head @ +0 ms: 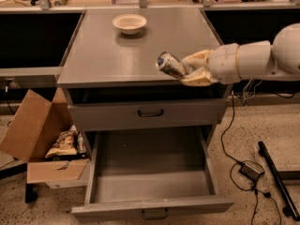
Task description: Pick redbull can from middle drawer and place on counter
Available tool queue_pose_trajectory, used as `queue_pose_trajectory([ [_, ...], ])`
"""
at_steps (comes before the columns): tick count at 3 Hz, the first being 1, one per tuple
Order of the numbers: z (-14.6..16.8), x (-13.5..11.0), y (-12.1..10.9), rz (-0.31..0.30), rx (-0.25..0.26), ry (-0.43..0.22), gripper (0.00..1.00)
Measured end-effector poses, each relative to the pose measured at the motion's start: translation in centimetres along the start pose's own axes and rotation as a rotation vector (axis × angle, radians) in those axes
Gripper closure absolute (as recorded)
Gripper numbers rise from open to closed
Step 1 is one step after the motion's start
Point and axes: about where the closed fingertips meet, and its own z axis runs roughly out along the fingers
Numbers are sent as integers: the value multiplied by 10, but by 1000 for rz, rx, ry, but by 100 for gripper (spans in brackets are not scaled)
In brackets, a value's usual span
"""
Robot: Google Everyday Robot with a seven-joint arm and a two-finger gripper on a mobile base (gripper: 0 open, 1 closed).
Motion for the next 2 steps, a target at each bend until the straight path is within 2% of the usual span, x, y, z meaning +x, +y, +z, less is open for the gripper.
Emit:
queue_pose_trajectory([
  [1,-10,-13,-46,54,82,26,100],
  [2,-10,4,-77,154,129,67,100],
])
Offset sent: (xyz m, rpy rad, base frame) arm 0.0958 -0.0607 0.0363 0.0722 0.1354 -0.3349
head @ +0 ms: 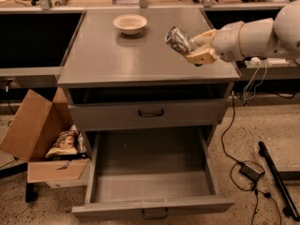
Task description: Pick redbull can from middle drawer and place on counter
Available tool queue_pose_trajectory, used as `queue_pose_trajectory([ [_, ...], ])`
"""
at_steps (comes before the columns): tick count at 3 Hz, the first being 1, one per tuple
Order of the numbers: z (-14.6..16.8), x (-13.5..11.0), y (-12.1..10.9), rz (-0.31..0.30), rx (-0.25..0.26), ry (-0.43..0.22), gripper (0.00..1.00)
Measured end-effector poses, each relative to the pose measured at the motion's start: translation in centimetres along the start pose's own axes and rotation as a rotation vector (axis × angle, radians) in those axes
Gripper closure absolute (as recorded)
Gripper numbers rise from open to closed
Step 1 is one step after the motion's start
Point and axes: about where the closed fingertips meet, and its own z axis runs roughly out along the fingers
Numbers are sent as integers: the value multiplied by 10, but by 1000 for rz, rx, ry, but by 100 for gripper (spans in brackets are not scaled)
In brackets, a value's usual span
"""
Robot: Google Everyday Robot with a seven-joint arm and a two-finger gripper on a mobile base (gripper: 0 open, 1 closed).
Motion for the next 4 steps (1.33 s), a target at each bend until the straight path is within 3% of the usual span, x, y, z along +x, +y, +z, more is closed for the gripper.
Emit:
queue_pose_trajectory([
  [2,11,58,-44,186,28,112,100],
  [3,14,74,-59,241,37,142,87],
  [4,17,82,-69,267,42,161,64],
])
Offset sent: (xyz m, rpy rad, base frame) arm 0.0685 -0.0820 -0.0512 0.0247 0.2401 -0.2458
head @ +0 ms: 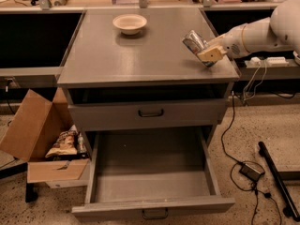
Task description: Pick redbull can from middle drawer and place on counter
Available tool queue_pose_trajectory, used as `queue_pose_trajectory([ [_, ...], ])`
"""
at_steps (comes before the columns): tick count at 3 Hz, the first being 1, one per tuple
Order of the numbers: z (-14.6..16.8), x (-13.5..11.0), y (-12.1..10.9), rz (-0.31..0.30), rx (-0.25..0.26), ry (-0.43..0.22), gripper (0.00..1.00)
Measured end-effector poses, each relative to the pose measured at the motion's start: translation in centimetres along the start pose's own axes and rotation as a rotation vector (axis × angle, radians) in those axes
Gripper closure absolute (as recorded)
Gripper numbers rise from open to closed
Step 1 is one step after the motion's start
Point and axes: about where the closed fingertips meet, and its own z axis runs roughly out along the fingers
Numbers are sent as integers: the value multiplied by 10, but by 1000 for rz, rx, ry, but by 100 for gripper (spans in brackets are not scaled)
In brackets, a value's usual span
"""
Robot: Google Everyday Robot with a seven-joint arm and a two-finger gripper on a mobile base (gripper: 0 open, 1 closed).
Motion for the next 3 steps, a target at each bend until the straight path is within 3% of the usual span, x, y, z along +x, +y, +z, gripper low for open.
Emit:
queue_pose_trajectory([
  [2,3,2,-6,11,4,6,17],
  [3,3,3,-8,9,10,3,0],
])
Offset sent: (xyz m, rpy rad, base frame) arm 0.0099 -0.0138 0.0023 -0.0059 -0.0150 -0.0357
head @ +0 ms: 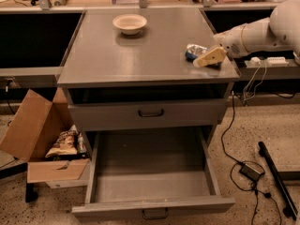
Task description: Pick redbull can from middle drawer and place on counter
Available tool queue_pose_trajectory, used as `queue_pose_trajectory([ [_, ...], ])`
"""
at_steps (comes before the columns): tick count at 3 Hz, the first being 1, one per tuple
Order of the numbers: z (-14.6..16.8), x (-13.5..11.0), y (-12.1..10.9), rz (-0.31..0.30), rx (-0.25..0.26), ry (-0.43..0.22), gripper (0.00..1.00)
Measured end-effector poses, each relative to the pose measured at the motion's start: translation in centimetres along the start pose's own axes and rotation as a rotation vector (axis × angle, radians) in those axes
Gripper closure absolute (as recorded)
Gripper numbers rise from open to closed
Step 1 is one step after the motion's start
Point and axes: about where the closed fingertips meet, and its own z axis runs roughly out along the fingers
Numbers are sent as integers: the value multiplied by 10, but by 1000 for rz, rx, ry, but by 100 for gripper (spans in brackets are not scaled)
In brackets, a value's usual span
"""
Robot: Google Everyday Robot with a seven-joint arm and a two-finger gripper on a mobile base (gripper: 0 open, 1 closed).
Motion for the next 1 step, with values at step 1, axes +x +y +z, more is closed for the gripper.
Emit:
queue_pose_trajectory([
  [1,-2,-3,0,-26,10,-22,0],
])
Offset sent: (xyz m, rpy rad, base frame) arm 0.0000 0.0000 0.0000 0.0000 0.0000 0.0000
